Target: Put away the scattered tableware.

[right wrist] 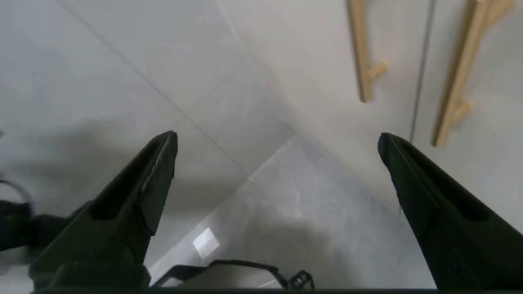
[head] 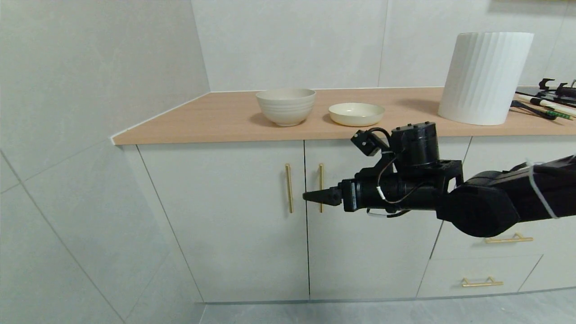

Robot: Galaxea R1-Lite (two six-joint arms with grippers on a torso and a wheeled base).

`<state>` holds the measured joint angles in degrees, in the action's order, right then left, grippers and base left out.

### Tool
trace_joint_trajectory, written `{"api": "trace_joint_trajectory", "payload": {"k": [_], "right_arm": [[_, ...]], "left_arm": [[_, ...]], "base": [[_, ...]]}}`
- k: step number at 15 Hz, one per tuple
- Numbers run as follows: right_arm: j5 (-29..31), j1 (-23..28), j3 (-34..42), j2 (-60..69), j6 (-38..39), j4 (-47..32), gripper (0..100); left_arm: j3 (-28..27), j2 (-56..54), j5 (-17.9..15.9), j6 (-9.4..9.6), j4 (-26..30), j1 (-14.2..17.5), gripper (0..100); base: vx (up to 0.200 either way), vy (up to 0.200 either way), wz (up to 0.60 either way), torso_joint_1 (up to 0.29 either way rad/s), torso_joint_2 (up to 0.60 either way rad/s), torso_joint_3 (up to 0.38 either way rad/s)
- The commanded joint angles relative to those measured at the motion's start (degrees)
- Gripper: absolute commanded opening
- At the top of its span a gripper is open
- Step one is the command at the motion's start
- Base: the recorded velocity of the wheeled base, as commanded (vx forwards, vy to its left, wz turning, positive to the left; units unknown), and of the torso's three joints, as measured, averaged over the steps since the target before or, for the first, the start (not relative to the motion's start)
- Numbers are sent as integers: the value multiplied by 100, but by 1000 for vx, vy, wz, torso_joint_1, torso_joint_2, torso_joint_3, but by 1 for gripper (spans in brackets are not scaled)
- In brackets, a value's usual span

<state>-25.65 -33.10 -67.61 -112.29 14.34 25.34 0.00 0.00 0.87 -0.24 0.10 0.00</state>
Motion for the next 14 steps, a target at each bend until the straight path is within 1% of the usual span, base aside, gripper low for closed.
{"api": "trace_joint_trajectory", "payload": {"k": [1, 8, 9, 12, 14], "right_arm": [[7, 49, -42, -549, -1, 137, 100], [165, 304, -358, -1023, 192, 726, 100], [183, 304, -534, -1199, 421, 937, 100], [306, 330, -798, -1480, 711, 1069, 100], [315, 330, -842, -1612, 746, 1262, 100]], "left_arm": [[0, 9, 1, -2, -1, 0, 100], [0, 0, 1, -2, -1, 0, 100], [0, 9, 1, -2, -1, 0, 100], [0, 9, 1, -2, -1, 0, 100], [0, 9, 1, -2, -1, 0, 100]], "base": [[0, 0, 0, 0, 0, 0], [0, 0, 0, 0, 0, 0], [0, 0, 0, 0, 0, 0], [0, 0, 0, 0, 0, 0], [0, 0, 0, 0, 0, 0]]}}
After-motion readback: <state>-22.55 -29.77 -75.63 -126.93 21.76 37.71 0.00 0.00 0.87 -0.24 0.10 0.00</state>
